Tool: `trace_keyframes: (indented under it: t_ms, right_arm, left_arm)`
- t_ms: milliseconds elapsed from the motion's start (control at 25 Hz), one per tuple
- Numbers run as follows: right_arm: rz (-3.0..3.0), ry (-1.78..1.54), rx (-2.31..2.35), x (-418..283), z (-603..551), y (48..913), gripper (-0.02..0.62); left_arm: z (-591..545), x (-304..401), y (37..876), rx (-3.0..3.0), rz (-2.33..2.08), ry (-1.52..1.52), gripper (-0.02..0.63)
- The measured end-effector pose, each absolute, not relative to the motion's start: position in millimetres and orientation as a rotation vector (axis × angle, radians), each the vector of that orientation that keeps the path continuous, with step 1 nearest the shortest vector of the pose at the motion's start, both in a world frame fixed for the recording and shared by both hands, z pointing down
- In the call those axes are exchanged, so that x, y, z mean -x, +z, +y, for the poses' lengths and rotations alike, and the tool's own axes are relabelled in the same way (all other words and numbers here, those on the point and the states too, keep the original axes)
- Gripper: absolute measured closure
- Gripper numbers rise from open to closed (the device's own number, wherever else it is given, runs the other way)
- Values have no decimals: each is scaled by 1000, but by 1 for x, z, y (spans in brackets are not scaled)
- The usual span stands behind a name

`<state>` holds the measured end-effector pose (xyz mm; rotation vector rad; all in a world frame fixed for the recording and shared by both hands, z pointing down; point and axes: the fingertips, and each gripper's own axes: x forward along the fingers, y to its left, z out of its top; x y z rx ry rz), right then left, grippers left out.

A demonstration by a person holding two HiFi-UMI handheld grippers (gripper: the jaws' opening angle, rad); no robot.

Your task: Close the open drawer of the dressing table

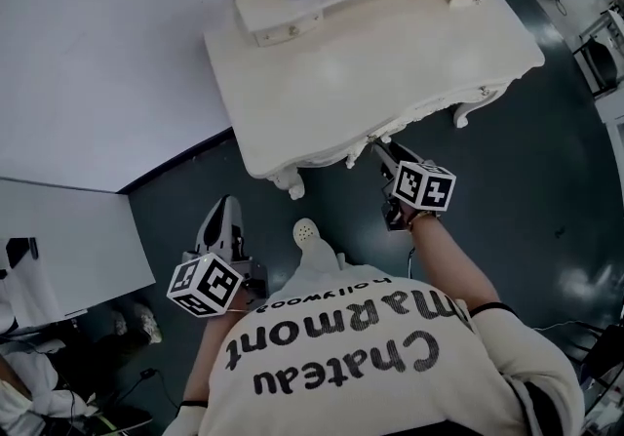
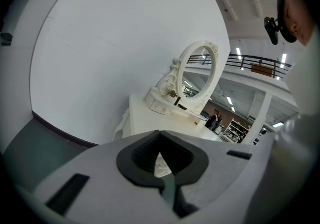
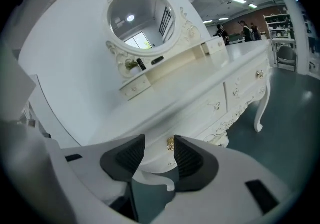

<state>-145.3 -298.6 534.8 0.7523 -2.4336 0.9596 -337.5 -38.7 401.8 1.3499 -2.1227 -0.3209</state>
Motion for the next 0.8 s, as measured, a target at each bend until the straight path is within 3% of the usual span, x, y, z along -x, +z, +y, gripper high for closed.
trace_keyframes:
  t_ms: [160, 480, 800]
  right_arm:
    - [-2567, 986, -768, 130, -293, 480, 505]
    - [-2815, 988, -740, 111, -270, 383, 540]
    - [-2993, 695, -646, 100, -238, 308, 540]
  left_arm:
    - [-42, 307, 387, -1405, -2116, -338, 598]
    - [-45, 267, 353, -1515, -2137, -350, 598]
    - [-39, 243, 322, -1577, -2188, -413, 598]
